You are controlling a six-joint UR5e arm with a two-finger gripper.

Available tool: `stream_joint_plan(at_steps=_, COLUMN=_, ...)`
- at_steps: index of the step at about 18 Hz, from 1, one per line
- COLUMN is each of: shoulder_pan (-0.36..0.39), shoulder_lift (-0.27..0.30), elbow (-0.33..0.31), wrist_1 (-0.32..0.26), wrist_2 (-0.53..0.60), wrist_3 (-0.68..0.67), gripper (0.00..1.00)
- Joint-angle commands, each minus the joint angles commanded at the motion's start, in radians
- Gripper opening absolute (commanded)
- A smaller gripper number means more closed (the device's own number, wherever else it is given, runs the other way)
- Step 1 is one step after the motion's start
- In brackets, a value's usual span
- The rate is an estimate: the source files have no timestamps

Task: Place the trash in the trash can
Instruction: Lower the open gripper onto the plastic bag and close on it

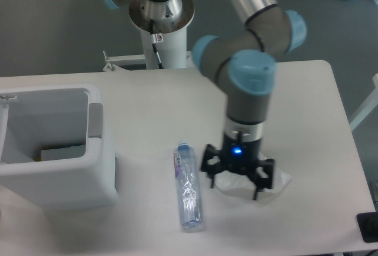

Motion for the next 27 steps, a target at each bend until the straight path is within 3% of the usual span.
stream_joint_plan(at_steps=6, shoulder_pan=0.063, shoulder_lift=-0.071, elbow=0.023, wrist_1=-0.025, wrist_2=-0.063, wrist_3=0.367, gripper=1.00)
stream_joint_plan(at_steps=9, shoulder_pan=0.078, shoulder_lift=-0.101, elbow=0.044, wrist_1=-0.029, wrist_2=-0.074, wrist_3=0.454, gripper=1.00)
stream_joint_plan(at_steps=13, shoulder_pan=0.078, shoulder_lift=-0.120, elbow=0.045, wrist_1=-0.026, wrist_2=-0.077, wrist_3=0.502, gripper=1.00)
stream_joint_plan(at_steps=23, shoulder_pan=0.066, shoulder_lift=-0.095, elbow=-0.073, wrist_1=-0.012, wrist_2=-0.046, wrist_3=0.606, gripper=1.00)
stream_joint_plan(at_steps=27, shoulder_pan=0.062, shoulder_lift=-0.097, elbow=-0.081, wrist_1=-0.011, wrist_2=-0.042, wrist_3=0.616, gripper=1.00)
